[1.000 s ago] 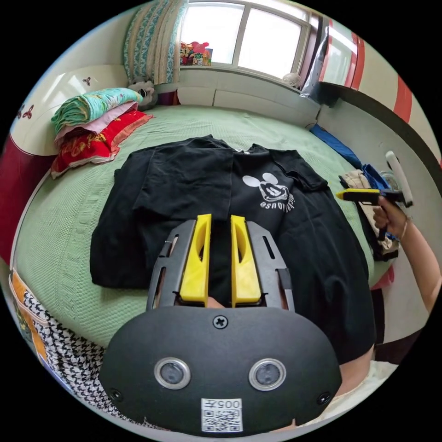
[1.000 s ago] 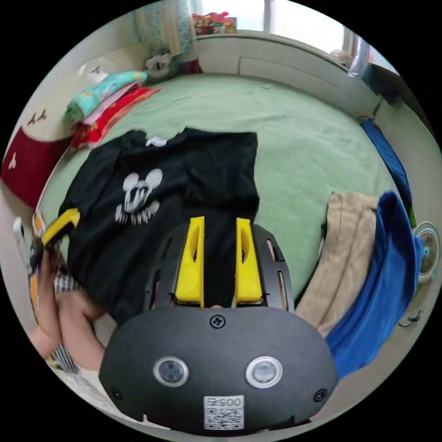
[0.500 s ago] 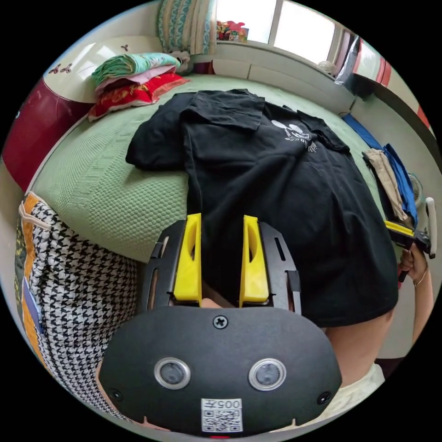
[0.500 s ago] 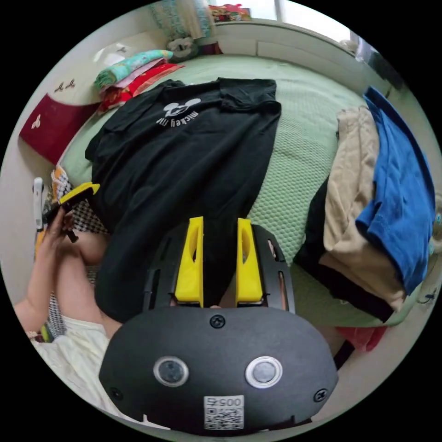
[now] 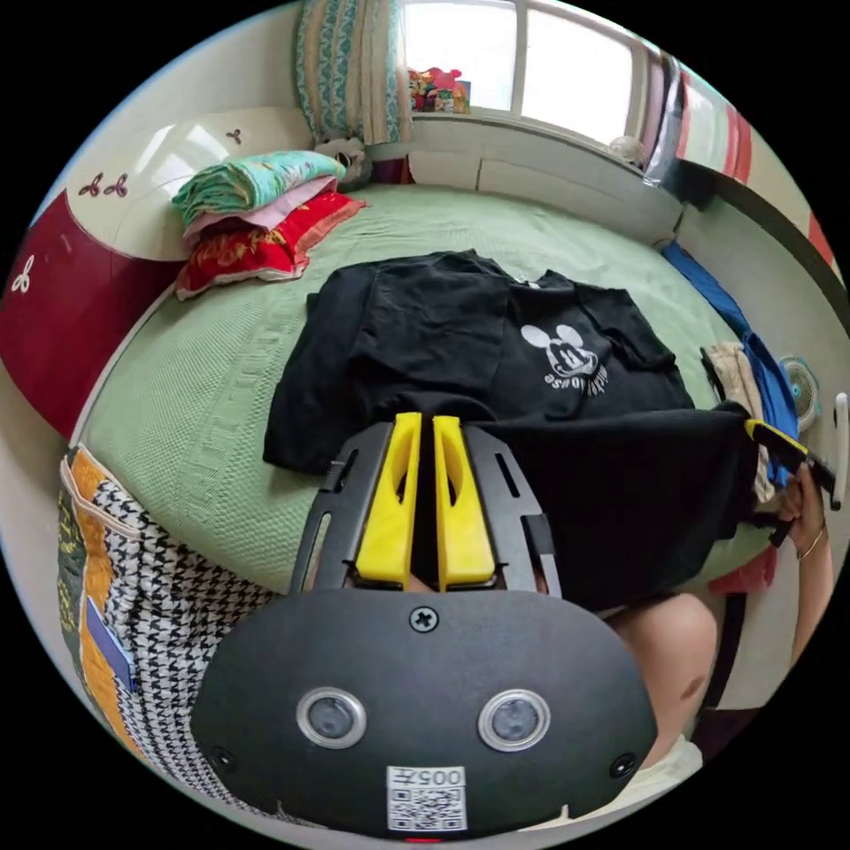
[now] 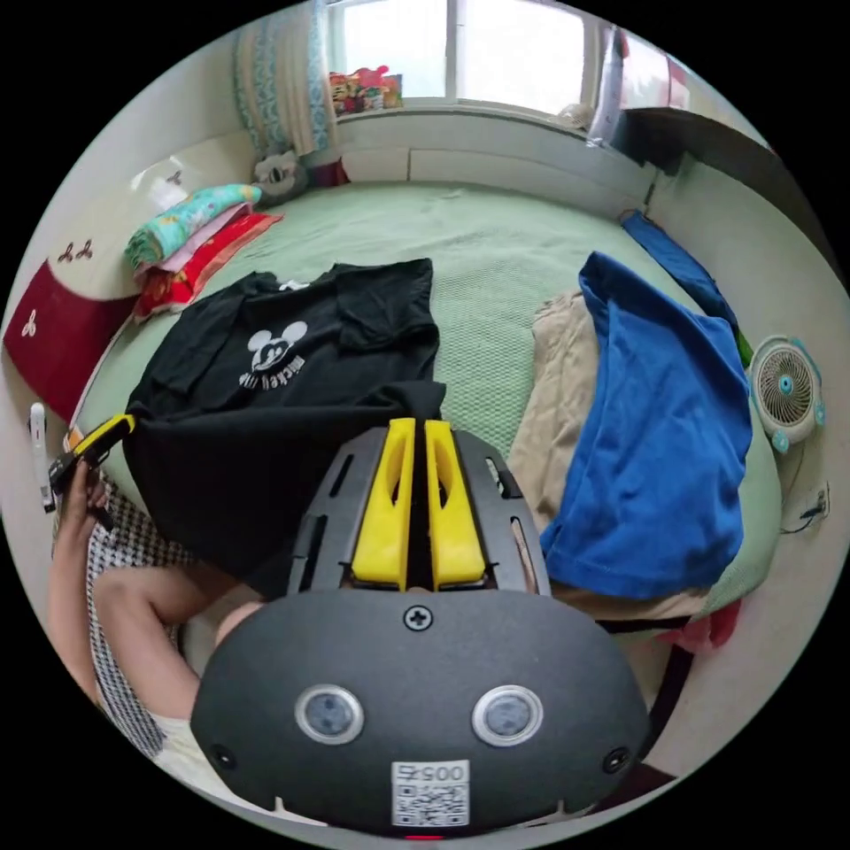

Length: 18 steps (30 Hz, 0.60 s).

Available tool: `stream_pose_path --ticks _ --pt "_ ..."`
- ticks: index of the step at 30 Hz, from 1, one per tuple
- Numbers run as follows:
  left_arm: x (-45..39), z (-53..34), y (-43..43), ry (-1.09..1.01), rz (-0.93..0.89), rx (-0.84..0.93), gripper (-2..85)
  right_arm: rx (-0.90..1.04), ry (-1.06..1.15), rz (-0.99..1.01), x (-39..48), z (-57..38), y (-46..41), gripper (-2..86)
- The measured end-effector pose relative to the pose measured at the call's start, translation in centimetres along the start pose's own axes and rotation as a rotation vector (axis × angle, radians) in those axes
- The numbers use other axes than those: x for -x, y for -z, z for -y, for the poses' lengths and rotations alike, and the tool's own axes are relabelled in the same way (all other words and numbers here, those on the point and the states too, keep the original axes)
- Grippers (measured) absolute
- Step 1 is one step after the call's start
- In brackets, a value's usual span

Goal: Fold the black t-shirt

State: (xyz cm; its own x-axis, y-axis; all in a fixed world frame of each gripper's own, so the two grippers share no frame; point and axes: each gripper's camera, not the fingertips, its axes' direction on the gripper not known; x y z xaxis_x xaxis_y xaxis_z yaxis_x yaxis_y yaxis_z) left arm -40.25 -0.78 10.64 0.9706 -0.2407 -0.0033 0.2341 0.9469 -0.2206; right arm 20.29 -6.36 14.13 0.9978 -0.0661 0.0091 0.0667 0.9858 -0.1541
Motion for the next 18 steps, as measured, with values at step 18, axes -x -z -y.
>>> stream_pose_path --ticks 18 --pt "1.5 -15.3 4.8 -0.007 -0.059 0.040 14.6 0.063 0.034 0.029 -2.7 -16.0 2.1 9.4"
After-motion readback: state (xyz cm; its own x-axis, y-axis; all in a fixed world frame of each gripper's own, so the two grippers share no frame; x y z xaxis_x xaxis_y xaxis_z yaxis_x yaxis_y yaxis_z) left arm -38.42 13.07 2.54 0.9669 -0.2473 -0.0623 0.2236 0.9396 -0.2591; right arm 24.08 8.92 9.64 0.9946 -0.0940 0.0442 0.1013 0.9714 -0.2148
